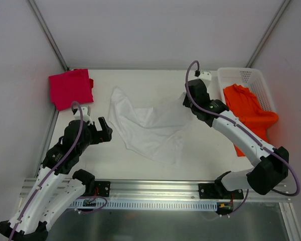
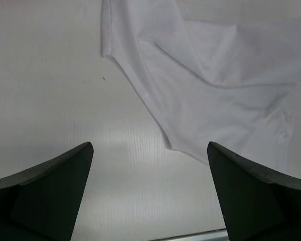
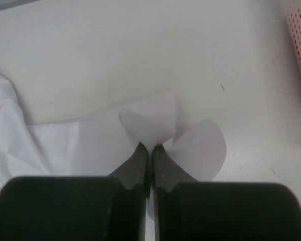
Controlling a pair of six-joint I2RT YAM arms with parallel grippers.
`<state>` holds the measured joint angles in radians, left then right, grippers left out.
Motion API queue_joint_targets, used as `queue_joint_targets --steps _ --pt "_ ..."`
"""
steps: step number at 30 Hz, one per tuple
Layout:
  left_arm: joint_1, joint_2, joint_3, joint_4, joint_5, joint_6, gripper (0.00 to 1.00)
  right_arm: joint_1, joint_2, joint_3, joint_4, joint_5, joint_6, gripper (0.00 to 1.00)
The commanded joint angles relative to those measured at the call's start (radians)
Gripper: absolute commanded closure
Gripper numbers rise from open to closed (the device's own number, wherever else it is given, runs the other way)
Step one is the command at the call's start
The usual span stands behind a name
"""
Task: Fold and stack the t-shirts
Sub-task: Move the tshirt to the center of the board, then flatten the tshirt out
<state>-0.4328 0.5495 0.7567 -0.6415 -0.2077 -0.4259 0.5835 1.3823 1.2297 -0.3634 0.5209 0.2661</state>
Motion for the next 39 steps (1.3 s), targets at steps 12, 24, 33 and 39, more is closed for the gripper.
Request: queue_joint_targets --steps 12,24,33,39 --pt "-0.004 0.219 0.130 0.013 0.128 -0.010 0.01 0.233 -0.296 -0.047 -0.029 0.160 -0.241 1.00" --pt "0.005 0.927 0.474 0.247 -0.199 -0.010 0.01 0.234 -0.400 -0.174 -0.109 0.177 -0.200 1.00" --pt "0.110 1.529 0.872 0.327 0.256 0.164 0.09 0.234 -0.436 -0.303 -0.052 0.140 -0.160 1.00" --pt "0.152 1.632 0.980 0.322 0.286 0.194 0.09 0.234 -0.431 -0.352 -0.031 0.159 -0.150 1.00"
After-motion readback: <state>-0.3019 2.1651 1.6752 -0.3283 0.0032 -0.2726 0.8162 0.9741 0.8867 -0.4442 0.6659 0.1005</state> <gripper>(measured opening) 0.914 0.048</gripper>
